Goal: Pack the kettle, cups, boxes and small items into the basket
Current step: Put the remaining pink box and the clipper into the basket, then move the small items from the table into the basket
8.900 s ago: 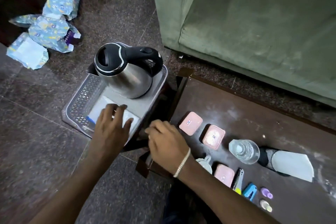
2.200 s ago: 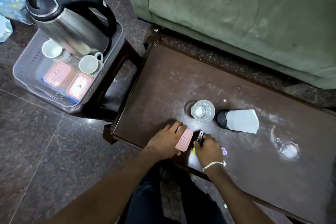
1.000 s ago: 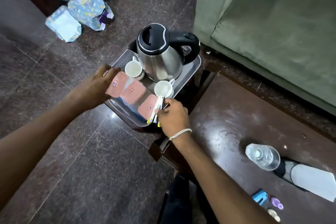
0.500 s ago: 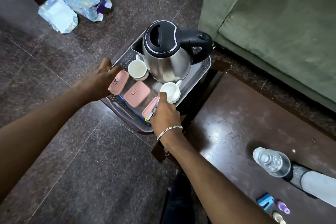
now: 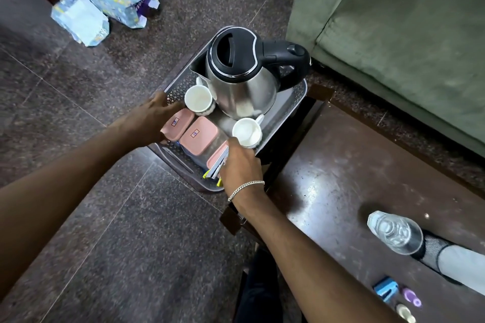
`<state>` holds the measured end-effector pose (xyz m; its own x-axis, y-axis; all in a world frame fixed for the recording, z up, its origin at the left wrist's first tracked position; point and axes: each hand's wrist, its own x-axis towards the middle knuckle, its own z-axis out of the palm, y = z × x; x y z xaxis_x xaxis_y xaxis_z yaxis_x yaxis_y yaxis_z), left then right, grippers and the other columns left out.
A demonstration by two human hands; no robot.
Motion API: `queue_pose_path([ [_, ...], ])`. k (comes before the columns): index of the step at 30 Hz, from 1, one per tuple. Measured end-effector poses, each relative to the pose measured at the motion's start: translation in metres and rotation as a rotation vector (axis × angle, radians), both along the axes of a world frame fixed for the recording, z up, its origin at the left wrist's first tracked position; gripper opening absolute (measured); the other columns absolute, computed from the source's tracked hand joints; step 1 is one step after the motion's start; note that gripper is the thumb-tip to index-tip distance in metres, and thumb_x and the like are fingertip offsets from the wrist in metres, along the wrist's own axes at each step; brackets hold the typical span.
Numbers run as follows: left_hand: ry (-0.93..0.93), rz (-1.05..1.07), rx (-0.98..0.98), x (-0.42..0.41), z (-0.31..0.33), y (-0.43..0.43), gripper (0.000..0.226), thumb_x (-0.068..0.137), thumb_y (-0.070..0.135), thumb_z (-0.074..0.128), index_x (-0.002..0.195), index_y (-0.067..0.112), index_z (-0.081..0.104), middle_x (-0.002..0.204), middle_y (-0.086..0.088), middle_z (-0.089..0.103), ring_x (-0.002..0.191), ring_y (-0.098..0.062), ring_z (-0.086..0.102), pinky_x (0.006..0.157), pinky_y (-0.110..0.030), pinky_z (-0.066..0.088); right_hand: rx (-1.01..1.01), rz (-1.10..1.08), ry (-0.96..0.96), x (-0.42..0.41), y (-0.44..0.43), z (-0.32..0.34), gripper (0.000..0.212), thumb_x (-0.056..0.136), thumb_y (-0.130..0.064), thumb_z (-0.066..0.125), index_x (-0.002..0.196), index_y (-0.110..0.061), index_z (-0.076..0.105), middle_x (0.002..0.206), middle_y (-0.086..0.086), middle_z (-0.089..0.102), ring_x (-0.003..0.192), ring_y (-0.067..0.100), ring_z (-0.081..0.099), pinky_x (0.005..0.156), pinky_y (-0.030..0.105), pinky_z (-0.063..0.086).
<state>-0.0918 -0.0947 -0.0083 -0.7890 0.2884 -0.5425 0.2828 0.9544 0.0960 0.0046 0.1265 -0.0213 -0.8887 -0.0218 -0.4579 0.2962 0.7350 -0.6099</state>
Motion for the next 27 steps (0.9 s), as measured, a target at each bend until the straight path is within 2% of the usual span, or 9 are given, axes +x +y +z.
queue_pose_path([
  [3, -0.053, 0.044, 0.011, -0.003, 0.005, 0.000, 0.110, 0.069, 0.008, 0.094, 0.162, 0.023, 0.037, 0.126, -0.021, 0.057, 0.112, -0.041, 0.063, 0.089, -0.046, 0.055, 0.000, -0.008, 0.009, 0.001, 0.000, -0.003, 0.033, 0.084, 0.000, 0.060, 0.113, -0.014, 0.051, 0.106, 0.018, 0.069, 0.096, 0.049, 0.065, 0.068, 0.040, 0.042],
  [5, -0.052, 0.059, 0.033, -0.002, 0.006, 0.000, 0.110, 0.068, 0.009, 0.096, 0.161, 0.020, 0.038, 0.124, -0.022, 0.061, 0.109, -0.041, 0.065, 0.087, -0.046, 0.056, -0.006, -0.010, 0.024, 0.002, 0.003, -0.005, 0.036, 0.084, -0.003, 0.063, 0.115, -0.013, 0.049, 0.106, 0.017, 0.069, 0.096, 0.047, 0.065, 0.067, 0.038, 0.039],
  [9, 0.011, 0.094, 0.080, 0.005, 0.007, -0.005, 0.108, 0.061, 0.011, 0.099, 0.154, 0.012, 0.045, 0.123, -0.024, 0.064, 0.105, -0.044, 0.069, 0.080, -0.045, 0.056, -0.034, -0.031, 0.096, 0.007, 0.012, -0.003, 0.029, 0.089, -0.007, 0.061, 0.116, -0.012, 0.053, 0.108, 0.015, 0.070, 0.099, 0.044, 0.066, 0.074, 0.046, 0.050],
  [12, 0.087, 0.103, 0.098, 0.013, 0.008, -0.008, 0.096, 0.059, 0.008, 0.099, 0.143, 0.003, 0.051, 0.114, -0.025, 0.061, 0.096, -0.048, 0.070, 0.074, -0.051, 0.058, -0.083, -0.076, 0.170, 0.016, 0.025, 0.001, 0.022, 0.091, -0.010, 0.060, 0.113, -0.010, 0.057, 0.111, 0.014, 0.069, 0.100, 0.042, 0.064, 0.074, 0.048, 0.051],
  [14, 0.144, 0.073, 0.090, 0.021, 0.010, -0.005, 0.088, 0.062, 0.009, 0.098, 0.137, 0.004, 0.053, 0.113, -0.023, 0.060, 0.093, -0.048, 0.070, 0.071, -0.051, 0.058, -0.115, -0.104, 0.205, 0.025, 0.037, 0.002, 0.021, 0.092, -0.011, 0.062, 0.113, -0.009, 0.059, 0.110, 0.013, 0.068, 0.099, 0.040, 0.064, 0.077, 0.048, 0.051],
  [17, 0.203, 0.010, 0.108, 0.034, 0.015, 0.009, 0.087, 0.063, 0.016, 0.099, 0.136, 0.011, 0.053, 0.120, -0.019, 0.062, 0.092, -0.045, 0.071, 0.072, -0.050, 0.059, -0.150, -0.148, 0.231, 0.045, 0.057, 0.001, 0.023, 0.093, -0.013, 0.065, 0.115, -0.010, 0.061, 0.109, 0.009, 0.064, 0.094, 0.035, 0.065, 0.078, 0.048, 0.054],
  [20, 0.166, -0.007, 0.211, 0.051, 0.019, 0.037, 0.086, 0.067, 0.020, 0.098, 0.138, 0.019, 0.050, 0.123, -0.013, 0.060, 0.091, -0.039, 0.071, 0.076, -0.050, 0.061, -0.167, -0.173, 0.228, 0.069, 0.084, -0.007, 0.026, 0.094, -0.016, 0.067, 0.119, -0.012, 0.062, 0.118, 0.006, 0.061, 0.093, 0.030, 0.067, 0.080, 0.048, 0.057],
  [24, 0.079, -0.072, 0.332, 0.080, 0.018, 0.093, 0.084, 0.068, 0.019, 0.098, 0.140, 0.014, 0.055, 0.126, -0.009, 0.058, 0.087, -0.033, 0.070, 0.078, -0.045, 0.061, -0.124, -0.167, 0.215, 0.108, 0.128, -0.020, 0.029, 0.093, -0.021, 0.068, 0.121, -0.015, 0.061, 0.120, 0.003, 0.059, 0.099, 0.028, 0.066, 0.083, 0.048, 0.057],
  [27, 0.009, -0.110, 0.392, 0.101, 0.013, 0.137, 0.088, 0.071, 0.037, 0.095, 0.145, 0.017, 0.053, 0.127, -0.005, 0.056, 0.096, -0.030, 0.068, 0.084, -0.042, 0.059, -0.107, -0.191, 0.181, 0.140, 0.162, -0.029, 0.031, 0.092, -0.023, 0.070, 0.121, -0.016, 0.062, 0.119, 0.004, 0.060, 0.096, 0.029, 0.067, 0.081, 0.049, 0.058],
])
